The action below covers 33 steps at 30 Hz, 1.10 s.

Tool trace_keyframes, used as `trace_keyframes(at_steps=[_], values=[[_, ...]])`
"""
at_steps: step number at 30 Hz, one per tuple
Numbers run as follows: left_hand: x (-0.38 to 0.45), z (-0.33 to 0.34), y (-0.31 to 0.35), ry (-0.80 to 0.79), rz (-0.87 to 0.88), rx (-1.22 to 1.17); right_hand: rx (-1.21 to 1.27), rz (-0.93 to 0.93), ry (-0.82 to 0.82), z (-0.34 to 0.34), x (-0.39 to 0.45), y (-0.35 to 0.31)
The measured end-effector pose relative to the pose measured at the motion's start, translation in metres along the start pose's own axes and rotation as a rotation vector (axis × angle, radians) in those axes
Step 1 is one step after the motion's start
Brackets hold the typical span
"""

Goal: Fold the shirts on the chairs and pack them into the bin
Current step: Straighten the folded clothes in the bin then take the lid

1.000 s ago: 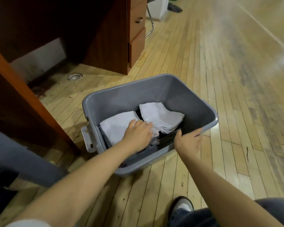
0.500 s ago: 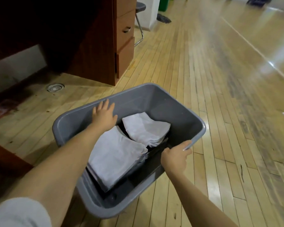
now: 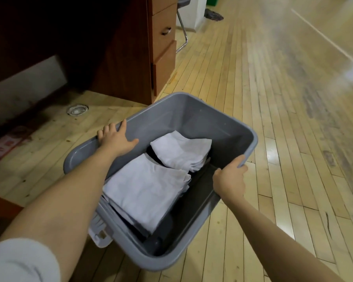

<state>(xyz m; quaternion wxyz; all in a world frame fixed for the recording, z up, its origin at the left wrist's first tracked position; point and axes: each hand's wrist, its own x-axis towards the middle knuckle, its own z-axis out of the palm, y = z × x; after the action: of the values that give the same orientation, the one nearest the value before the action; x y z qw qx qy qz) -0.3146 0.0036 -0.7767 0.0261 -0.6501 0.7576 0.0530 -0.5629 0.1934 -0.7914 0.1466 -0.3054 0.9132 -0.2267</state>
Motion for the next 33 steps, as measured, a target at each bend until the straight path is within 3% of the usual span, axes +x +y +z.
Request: trace_keyframes(at_steps=[9,18,25,33], values=[[-0.073,0.004,-0.009,0.071,-0.073,0.075,0.107,-0.102,-0.027,-0.019,0.000,0.010],[-0.155,0.008,-0.026,0.090,-0.101,0.235,-0.099,-0.166,-0.071,-0.033,-0.038,0.038],[-0.128,0.001,-0.024,-0.046,-0.027,-0.158,-0.141,-0.156,-0.072,-0.032,-0.037,0.036],[-0.106,0.003,-0.021,-0.097,-0.096,-0.351,-0.121,-0.193,-0.084,-0.031,-0.006,0.022]])
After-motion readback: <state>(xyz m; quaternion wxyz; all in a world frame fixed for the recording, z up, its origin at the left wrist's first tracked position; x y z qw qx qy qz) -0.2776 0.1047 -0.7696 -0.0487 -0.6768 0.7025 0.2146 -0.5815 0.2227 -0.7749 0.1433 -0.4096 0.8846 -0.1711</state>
